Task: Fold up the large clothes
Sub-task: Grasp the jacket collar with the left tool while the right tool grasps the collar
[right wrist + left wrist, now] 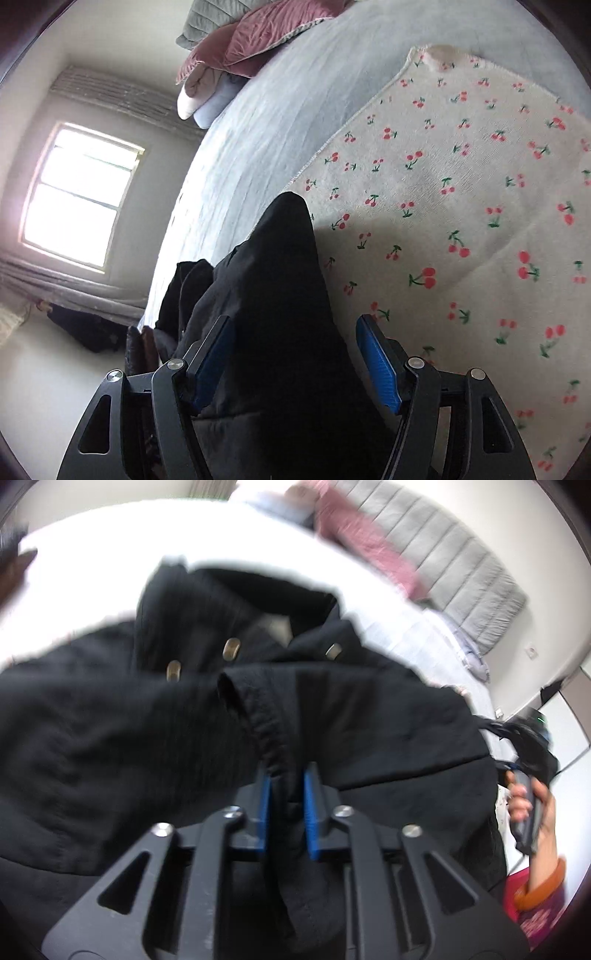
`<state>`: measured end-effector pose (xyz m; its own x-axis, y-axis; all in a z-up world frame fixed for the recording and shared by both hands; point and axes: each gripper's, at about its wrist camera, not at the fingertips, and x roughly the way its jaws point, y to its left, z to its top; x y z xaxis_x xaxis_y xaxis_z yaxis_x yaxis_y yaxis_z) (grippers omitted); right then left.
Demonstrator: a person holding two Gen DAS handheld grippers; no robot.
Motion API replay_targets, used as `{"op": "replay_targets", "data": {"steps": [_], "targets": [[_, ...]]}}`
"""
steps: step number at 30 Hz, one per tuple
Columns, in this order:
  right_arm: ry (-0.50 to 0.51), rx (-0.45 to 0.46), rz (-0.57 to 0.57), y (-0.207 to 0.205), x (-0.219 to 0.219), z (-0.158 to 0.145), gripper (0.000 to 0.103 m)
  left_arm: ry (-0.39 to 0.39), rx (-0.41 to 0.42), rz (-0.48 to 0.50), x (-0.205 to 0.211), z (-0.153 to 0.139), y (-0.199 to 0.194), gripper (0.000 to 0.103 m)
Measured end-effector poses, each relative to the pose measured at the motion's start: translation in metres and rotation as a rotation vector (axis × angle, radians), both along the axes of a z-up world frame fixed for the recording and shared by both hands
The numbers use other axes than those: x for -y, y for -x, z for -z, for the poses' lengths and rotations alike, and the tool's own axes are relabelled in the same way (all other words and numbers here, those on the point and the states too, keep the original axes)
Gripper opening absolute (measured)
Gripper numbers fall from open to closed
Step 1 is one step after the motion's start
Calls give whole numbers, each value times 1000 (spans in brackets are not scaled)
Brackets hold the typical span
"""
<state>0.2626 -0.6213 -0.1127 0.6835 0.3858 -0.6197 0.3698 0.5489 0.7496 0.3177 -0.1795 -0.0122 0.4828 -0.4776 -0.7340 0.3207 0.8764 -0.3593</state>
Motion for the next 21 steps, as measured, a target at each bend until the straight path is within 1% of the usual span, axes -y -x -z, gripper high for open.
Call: {"op": "replay_targets", "data": {"steps": [1,2,3,4,5,6,7,8,9,10,12,13,15,18,20,21], "targets": [[-3,23,-15,-7,-3,2,28,47,54,0,-7,-10,11,13],[37,44,-17,-10,-5,-1,25,62,75,-6,-11,-13,16,13],[99,75,-17,-10,-7,-5,22,28,91,-23,-15,-10,21,12],[169,45,-12,-12,-8,-5,20,-40,82,-28,-15,-2,20,13],[251,-51,7,-16,-8,0,20,-115,48,-9,-13,11,17,18],[276,-103,8,-18,-9,5,21,-152,24,11,-13,21,15,25],[274,-98,21,-17,-10,3,24,-160,31,19,-15,22,16,27],[282,-107,39,-15,-11,-2,28,-171,46,15,-17,16,18,35],[311,-123,47,-15,-14,-8,35,-185,67,-2,-20,9,19,39],[355,-123,33,-15,-19,-17,42,-195,90,-22,-24,0,20,42],[449,-95,-7,-15,-33,-36,48,-183,120,-26,-29,-15,20,52],[496,-83,-19,-17,-42,-47,51,-194,137,-28,-29,-21,17,54],[536,-44,-53,-26,-62,-66,53,-249,177,-35,-26,-32,5,55],[514,10,-159,-50,-95,-86,56,-312,221,-56,-22,-46,-30,55],[452,34,-228,-70,-116,-91,56,-357,224,-45,-13,-51,-60,55],[394,46,-245,-78,-123,-90,55,-387,229,-29,-6,-53,-71,55]]}}
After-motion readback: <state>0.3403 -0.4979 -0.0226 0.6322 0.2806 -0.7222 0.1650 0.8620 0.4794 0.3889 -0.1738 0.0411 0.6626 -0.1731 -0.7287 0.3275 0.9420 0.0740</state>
